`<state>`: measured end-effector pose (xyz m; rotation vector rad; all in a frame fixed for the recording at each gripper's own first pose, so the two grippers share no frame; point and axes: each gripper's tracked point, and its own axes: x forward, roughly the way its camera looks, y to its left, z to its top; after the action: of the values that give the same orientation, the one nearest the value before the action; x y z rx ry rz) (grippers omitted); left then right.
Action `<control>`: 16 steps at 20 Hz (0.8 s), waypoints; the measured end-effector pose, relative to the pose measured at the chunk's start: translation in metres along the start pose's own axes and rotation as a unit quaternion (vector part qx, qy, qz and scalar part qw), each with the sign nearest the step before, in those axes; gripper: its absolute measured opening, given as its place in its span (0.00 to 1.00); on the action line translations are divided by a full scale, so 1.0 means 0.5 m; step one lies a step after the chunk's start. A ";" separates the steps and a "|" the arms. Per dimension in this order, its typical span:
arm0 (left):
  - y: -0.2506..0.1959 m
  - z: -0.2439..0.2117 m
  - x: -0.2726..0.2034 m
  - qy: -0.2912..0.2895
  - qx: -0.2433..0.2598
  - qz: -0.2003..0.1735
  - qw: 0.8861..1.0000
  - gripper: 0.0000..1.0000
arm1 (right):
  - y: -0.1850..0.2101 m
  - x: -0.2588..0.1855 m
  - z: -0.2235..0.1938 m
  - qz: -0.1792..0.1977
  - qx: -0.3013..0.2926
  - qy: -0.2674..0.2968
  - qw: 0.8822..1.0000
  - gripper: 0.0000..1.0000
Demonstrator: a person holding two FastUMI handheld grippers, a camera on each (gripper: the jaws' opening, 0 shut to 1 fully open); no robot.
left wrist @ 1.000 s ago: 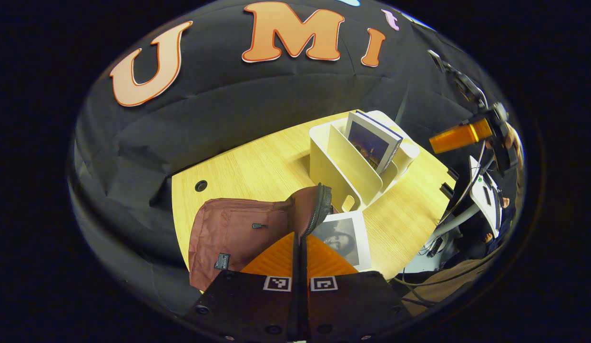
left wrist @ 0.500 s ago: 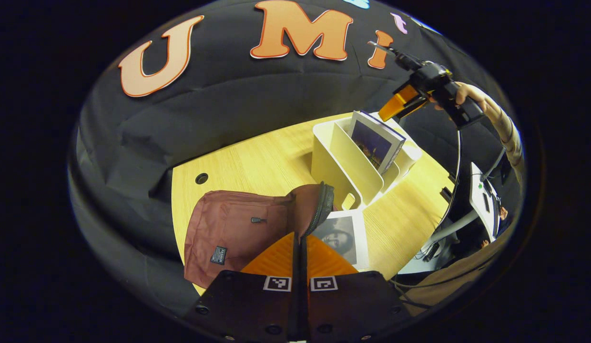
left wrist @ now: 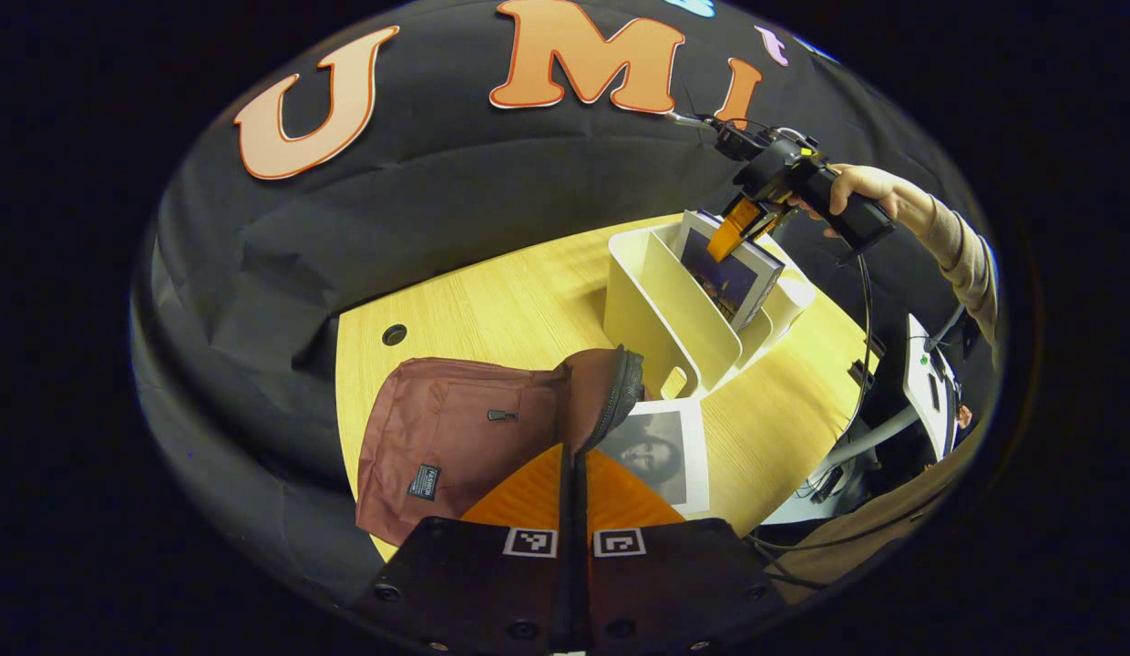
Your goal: Open the schoolbag, grab two books from the bookshelf and put them into the schoolbag.
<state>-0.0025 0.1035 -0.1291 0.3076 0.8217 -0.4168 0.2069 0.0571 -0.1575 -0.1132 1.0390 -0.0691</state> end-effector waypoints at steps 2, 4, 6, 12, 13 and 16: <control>0.001 -0.001 0.000 0.000 -0.001 0.001 1.000 0.01 | -0.005 -0.001 -0.006 0.000 0.003 0.002 1.000 0.35; 0.002 -0.001 0.001 0.001 -0.005 0.000 1.000 0.01 | -0.012 -0.012 -0.004 0.000 0.008 -0.004 1.000 0.33; 0.000 -0.004 0.001 0.003 -0.007 -0.002 1.000 0.01 | -0.013 -0.034 0.006 0.007 0.016 -0.019 1.000 0.32; -0.001 -0.002 0.003 0.003 -0.006 -0.002 1.000 0.00 | -0.027 -0.169 0.034 0.019 0.008 -0.069 0.997 0.32; -0.005 0.000 0.006 0.003 -0.004 -0.003 1.000 0.01 | -0.027 -0.199 0.039 0.024 0.006 -0.079 0.997 0.32; -0.006 0.004 0.005 0.002 0.002 -0.003 1.000 0.00 | -0.023 -0.296 0.051 0.043 0.001 -0.113 0.993 0.31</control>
<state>-0.0010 0.0994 -0.1301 0.3086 0.8263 -0.4241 0.1541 0.0634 -0.0163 -0.0723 0.8157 0.0205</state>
